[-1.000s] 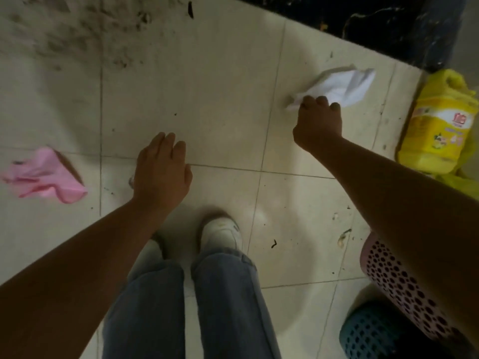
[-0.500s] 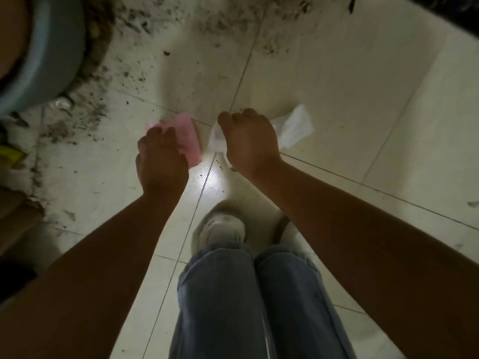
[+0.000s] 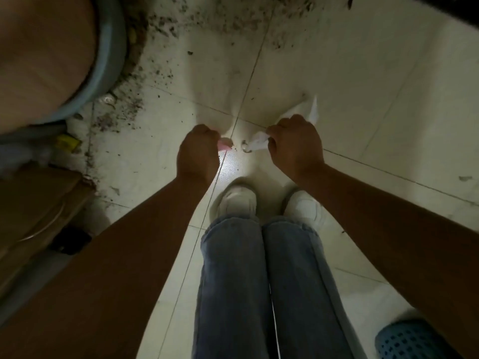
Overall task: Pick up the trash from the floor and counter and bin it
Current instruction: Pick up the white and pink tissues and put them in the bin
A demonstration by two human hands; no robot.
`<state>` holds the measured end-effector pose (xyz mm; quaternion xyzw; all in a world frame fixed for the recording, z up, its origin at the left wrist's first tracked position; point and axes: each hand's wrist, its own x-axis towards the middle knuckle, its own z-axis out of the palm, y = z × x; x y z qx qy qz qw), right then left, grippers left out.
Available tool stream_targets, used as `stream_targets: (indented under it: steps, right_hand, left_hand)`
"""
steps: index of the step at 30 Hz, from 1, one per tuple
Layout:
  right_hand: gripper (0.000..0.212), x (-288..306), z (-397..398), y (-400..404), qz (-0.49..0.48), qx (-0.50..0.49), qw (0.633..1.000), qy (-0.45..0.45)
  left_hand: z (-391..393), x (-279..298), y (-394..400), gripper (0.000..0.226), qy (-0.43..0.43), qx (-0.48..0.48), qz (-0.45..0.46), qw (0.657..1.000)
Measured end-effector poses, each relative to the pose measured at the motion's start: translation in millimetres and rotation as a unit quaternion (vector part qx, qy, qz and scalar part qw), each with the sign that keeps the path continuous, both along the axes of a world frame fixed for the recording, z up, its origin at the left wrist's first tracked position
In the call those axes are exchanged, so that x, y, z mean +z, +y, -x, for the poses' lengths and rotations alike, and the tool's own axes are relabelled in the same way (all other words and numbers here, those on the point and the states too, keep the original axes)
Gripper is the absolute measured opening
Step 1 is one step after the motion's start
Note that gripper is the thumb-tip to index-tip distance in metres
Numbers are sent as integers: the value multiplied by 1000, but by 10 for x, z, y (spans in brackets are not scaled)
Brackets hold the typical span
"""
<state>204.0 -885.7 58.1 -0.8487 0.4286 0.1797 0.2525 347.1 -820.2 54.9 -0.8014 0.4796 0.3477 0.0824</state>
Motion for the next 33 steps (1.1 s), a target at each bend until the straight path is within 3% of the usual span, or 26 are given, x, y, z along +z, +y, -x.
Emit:
stream_targets:
  steps: [3,6,10,13,16,19,22,25,33]
  right_hand:
    - [19,507,271,-4,-3,-52,999,-7]
    - [20,930,610,31,-12,-95,995,-18]
    - [16,1044,884,160,-22,-132,991,-29]
    - [6,882,879,275,-40,-195,978,-57]
    - [24,541,743,375,-88,-201,975,-25]
    - [26,185,563,458,-114,-204,972,-29]
    - [26,-156,394,515,-121,-198,972,-42]
    - [29,-359,304,517,-131,-183,973,-44]
    - [27,-422,275,427,-130,-153,978,-51]
  left_hand:
    - [241,482,-166,27,21,-39,-19,999]
    - [396,839,-248,30,-16,-30,-73,997]
    - [504,885,-241,35,-65,-38,-110,991]
    - [494,690,-158,39,-102,-51,-139,984]
    - [391,351,19,42,-120,-70,-163,977]
    - [255,-46,242,47,-116,-102,-168,974]
    - [111,-409,409,45,-117,-94,-147,978]
    - [-17,-677,500,29,-118,-84,-97,985]
    - [-58,-765,546,21,-107,-25,-60,992]
